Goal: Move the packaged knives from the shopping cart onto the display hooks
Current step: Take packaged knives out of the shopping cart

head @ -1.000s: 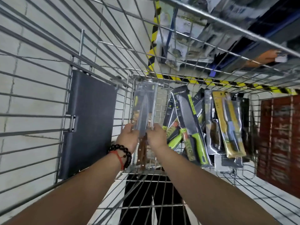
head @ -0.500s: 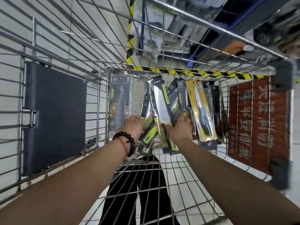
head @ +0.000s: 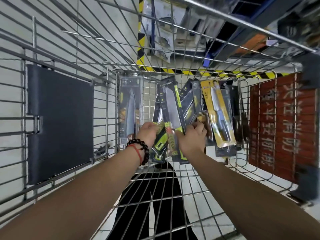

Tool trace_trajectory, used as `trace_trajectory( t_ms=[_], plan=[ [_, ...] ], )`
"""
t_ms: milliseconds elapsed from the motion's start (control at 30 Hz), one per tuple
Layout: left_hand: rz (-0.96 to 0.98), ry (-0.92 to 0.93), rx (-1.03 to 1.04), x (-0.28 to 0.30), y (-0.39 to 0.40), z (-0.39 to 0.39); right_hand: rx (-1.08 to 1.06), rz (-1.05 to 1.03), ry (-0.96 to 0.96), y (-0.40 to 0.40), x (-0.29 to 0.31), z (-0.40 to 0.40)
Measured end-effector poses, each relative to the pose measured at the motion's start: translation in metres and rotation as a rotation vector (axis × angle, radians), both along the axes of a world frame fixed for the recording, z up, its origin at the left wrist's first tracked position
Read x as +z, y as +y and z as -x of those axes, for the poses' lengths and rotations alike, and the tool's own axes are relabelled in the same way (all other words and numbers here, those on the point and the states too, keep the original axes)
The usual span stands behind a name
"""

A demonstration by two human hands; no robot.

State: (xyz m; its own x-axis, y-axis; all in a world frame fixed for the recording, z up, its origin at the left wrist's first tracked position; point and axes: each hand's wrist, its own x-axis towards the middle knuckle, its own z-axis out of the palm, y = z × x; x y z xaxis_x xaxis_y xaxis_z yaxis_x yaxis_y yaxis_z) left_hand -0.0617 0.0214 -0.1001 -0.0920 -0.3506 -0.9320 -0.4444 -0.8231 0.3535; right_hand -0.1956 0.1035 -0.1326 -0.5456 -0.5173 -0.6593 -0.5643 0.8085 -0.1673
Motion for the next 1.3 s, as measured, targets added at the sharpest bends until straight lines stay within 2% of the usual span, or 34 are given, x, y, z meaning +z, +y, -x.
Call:
trace_trajectory(
  t_ms=[100, 167, 267, 367, 467, 567, 633, 833, 1000, 1300],
  plan=[
    [0.009, 0.004, 0.006, 0.004, -0.006, -0.003, -0.341, 0.192, -0.278, 0.002, 0.014, -0.004],
    [0.002, -0.003, -0.011, 0.008, -0.01, -0.003, -0.552, 0.227, -0.479, 0.0, 0.024, -0.014],
    [0.026, -0.022, -0.01, 0.013, -0.012, -0.004, -0.633, 0.238, -0.686, -0.005, 0.028, -0.034],
    [0.06, -0.015, 0.129, 0.007, -0.018, -0.016, -0.633, 0.252, -0.84, -0.017, 0.034, -0.05],
    [0.088, -0.039, 0.197, -0.009, -0.027, -0.037, -0.734, 0.202, -0.811, -0.023, 0.025, -0.049],
    [0.132, -0.037, 0.196, 0.004, -0.033, -0.051, -0.772, 0.128, -0.496, -0.021, 0.006, -0.041],
    [0.132, -0.043, 0.156, -0.002, -0.029, -0.06, -0.785, 0.037, -0.388, -0.019, -0.004, -0.039],
    [0.157, -0.034, 0.087, -0.018, -0.022, -0.074, -0.781, -0.061, -0.296, -0.034, -0.019, -0.052],
    [0.163, 0.009, 0.063, -0.021, -0.021, -0.075, -0.717, -0.031, -0.332, -0.024, -0.012, -0.04],
    [0.149, 0.038, 0.025, 0.0, -0.026, -0.054, -0.856, 0.162, -0.745, -0.006, 0.034, -0.035]
  ],
)
